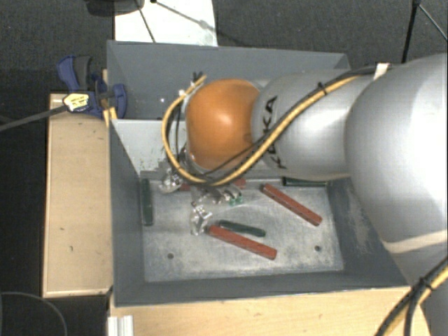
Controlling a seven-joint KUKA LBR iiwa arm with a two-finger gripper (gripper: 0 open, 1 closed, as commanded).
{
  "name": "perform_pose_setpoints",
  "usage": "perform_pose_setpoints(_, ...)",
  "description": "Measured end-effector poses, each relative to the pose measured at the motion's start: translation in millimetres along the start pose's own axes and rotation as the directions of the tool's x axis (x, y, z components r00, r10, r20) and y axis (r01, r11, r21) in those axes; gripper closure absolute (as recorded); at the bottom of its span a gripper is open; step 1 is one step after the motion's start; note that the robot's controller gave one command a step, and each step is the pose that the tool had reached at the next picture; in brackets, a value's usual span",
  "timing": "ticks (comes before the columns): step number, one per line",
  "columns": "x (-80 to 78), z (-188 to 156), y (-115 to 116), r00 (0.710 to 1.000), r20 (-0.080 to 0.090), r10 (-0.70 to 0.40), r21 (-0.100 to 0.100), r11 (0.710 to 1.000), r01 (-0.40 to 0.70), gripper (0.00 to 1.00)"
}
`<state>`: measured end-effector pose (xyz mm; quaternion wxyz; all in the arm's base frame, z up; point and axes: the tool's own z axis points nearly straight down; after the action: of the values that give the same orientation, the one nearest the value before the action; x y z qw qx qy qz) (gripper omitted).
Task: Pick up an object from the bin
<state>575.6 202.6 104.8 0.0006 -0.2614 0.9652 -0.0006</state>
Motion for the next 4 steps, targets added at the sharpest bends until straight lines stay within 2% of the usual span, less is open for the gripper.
perform_pose_setpoints(1,35.4,-16.2,-35.4,0.995,0.001,0.098,-0.003,0.995,-0.098,0.0)
perform_pose_setpoints(2,57.9,15.9,-52.4,0.999,0.002,-0.032,-0.001,1.0,0.032,0.0)
perform_pose_setpoints(3,83.8,30.1,-82.1,0.994,0.012,0.104,-0.004,0.995,-0.104,1.0)
perform_pose_setpoints(4,83.8,30.1,-82.1,0.994,0.012,0.104,-0.004,0.995,-0.104,1.0)
